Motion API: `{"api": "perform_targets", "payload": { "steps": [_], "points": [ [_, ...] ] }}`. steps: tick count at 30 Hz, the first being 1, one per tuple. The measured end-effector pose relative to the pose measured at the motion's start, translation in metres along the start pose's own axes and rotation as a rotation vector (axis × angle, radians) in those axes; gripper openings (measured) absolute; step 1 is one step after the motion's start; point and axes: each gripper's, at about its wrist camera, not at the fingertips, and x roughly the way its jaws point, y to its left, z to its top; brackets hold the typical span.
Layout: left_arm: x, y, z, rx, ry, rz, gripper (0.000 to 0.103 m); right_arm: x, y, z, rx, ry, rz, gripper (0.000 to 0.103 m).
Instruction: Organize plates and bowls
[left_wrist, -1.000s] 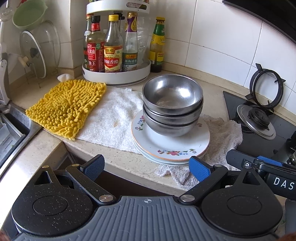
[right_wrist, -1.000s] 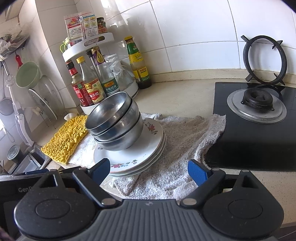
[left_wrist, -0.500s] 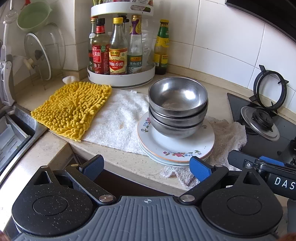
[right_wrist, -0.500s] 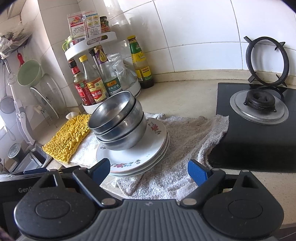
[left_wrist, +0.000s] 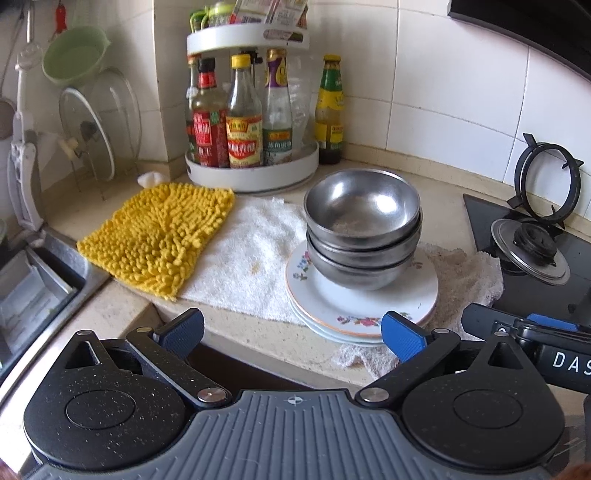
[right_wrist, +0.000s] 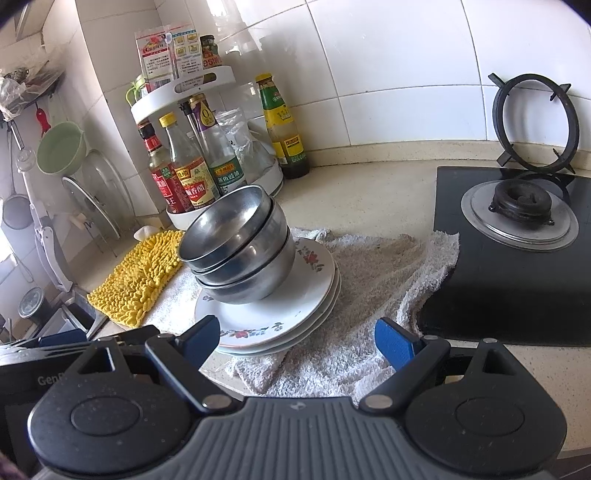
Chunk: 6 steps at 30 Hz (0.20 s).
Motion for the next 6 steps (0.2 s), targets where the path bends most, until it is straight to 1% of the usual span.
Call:
{"api": "perform_targets", "payload": {
  "steps": [6],
  "points": [
    [-0.0061,0.0017,-0.0001,0.012,-0.058,-0.006,0.103,-0.0023,0.0009,0.0013,0.006,-0.015,0.014,0.103]
  ]
}}
